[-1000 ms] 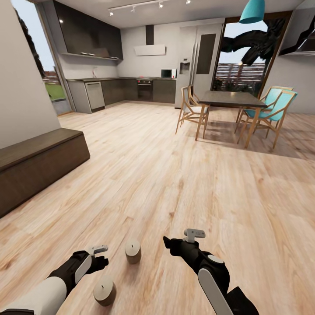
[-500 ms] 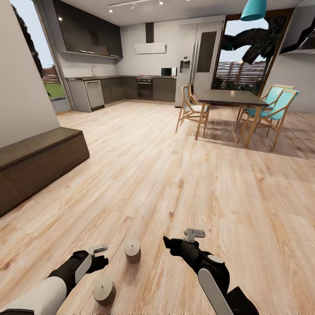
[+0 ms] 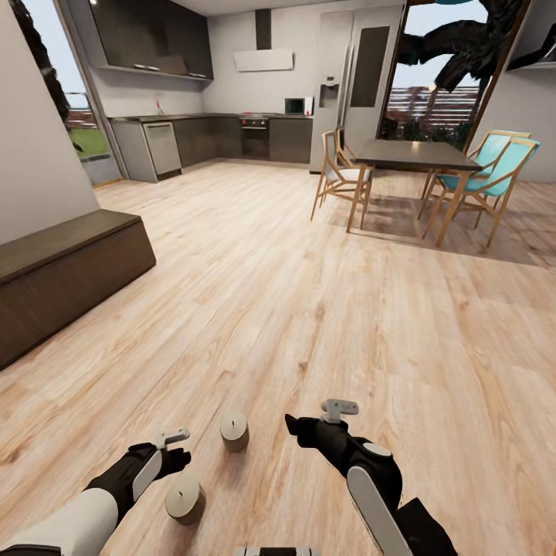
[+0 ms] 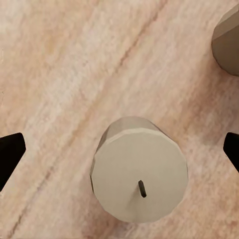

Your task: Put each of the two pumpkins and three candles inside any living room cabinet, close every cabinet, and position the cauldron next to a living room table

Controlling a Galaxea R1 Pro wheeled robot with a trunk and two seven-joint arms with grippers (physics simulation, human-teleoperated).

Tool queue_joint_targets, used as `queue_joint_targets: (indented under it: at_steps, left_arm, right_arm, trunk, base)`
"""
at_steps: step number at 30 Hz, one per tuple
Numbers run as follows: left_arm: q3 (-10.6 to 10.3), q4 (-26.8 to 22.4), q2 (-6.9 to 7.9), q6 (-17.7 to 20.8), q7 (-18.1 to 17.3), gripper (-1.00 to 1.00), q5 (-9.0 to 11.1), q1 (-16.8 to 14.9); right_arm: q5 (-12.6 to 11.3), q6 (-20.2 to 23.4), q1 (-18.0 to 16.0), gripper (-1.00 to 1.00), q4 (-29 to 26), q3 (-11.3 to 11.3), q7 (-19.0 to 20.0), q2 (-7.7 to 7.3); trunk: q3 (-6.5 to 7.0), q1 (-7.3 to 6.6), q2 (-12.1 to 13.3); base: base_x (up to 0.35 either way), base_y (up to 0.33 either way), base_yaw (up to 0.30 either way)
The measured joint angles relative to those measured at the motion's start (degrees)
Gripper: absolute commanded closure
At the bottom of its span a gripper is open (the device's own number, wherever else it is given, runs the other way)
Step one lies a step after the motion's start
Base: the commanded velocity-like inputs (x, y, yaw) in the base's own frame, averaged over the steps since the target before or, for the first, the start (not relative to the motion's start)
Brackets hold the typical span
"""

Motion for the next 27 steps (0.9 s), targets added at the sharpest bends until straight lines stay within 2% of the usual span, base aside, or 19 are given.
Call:
queue_joint_targets:
  at_steps: [1, 4, 7, 11, 23, 27]
  left_arm:
    - [0.0, -0.1, 0.01, -0.2, 0.5, -1.0, 0.0, 0.0]
    - [0.0, -0.2, 0.04, -0.3, 1.1, -1.0, 0.1, 0.0]
    - [0.0, -0.4, 0.05, -0.5, 1.5, -1.0, 0.1, 0.0]
    - [0.0, -0.4, 0.06, -0.6, 1.6, -1.0, 0.2, 0.0]
    - [0.0, -0.6, -0.22, -1.7, 1.6, -1.0, 0.1, 0.0]
    - [0.0, -0.6, -0.54, -2.6, 1.6, -1.0, 0.0, 0.0]
  right_arm:
    - [0.0, 1.7, -1.6, -1.0, 0.0, -0.1, 0.0, 0.09]
    - [-0.6, 3.3, -4.0, -1.0, 0.0, -0.2, 0.1, 0.16]
    - [-3.6, 4.2, -5.7, -1.0, 0.0, -0.3, 0.1, 0.14]
    - [-5.7, 4.4, -6.5, -1.0, 0.0, -0.4, 0.2, -0.12]
    - [-6.5, 4.5, -6.9, -1.0, 0.0, -0.5, 0.3, -0.35]
    - [-6.5, 4.5, -6.7, -1.0, 0.0, -2.6, 0.4, -0.54]
  trunk:
    - [0.0, 0.0, 0.0]
    - [0.0, 0.0, 0.0]
    - [0.0, 0.0, 0.0]
    - [-0.44, 0.05, 0.0]
    - [-3.1, 0.36, -0.2]
    - [-3.99, 0.47, -0.2]
  base:
    - [0.0, 0.0, 0.0]
    - [0.0, 0.0, 0.0]
    - [0.0, 0.0, 0.0]
    - [0.0, 0.0, 0.0]
    - [0.0, 0.0, 0.0]
    - [0.0, 0.0, 0.0]
